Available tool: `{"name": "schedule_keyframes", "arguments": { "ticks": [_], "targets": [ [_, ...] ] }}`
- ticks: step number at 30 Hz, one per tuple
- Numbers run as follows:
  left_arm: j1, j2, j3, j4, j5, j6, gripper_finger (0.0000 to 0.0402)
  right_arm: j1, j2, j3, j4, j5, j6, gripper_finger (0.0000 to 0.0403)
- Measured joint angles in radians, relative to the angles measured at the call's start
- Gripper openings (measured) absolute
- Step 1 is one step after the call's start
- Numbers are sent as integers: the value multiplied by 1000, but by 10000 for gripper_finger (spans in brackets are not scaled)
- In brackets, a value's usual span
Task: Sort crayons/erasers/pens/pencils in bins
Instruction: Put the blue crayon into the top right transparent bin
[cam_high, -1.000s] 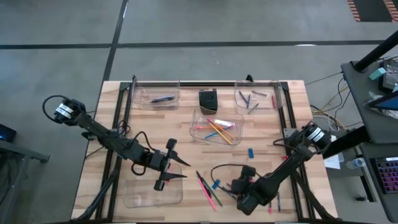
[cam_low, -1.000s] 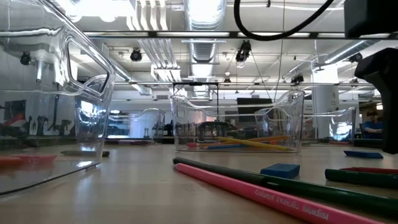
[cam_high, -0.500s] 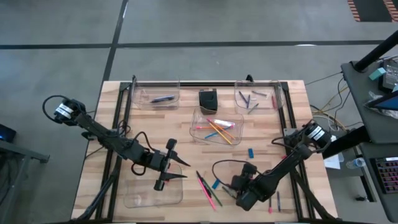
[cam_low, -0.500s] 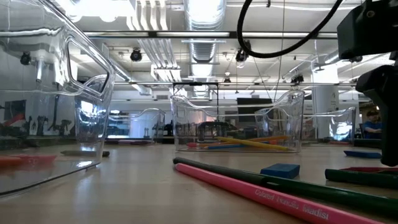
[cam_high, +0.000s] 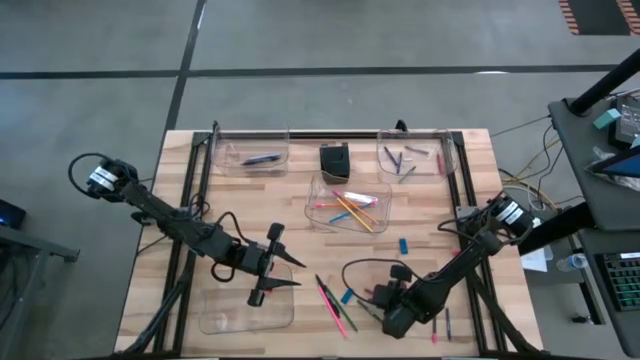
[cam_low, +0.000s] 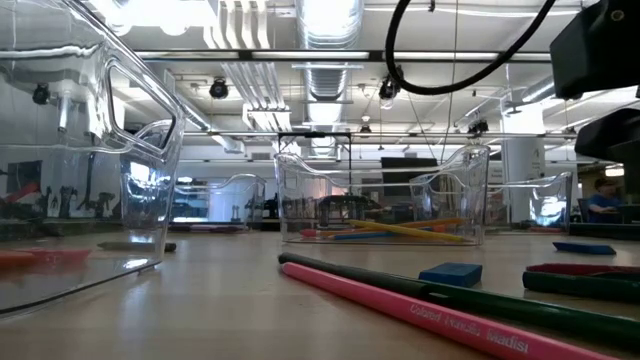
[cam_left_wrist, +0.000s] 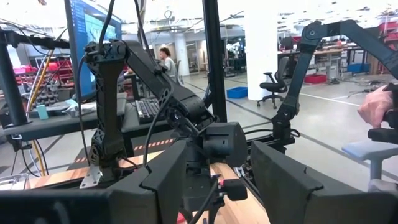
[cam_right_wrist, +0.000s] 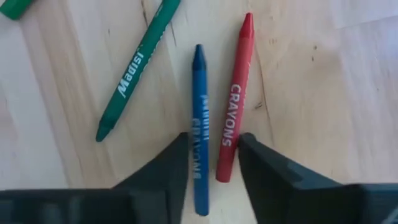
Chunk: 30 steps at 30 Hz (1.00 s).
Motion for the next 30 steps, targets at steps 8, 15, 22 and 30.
{"name": "schedule_keyframes", "arguments": {
  "ticks": [8, 15, 22, 30],
  "targets": [
    [2, 0, 0, -14, 0, 0, 167, -2, 1, -3, -3, -13, -10, 61],
    [2, 0, 0, -14, 0, 0, 167, -2, 2, -39, 2, -33, -10, 63],
    [2, 0, 0, -13, 0, 0, 167, -7, 0, -36, -19, -50, 19, 30],
    [2, 0, 0, -13, 0, 0, 167, -6, -52, -20, -29, -52, 14, 9]
  ]
}}
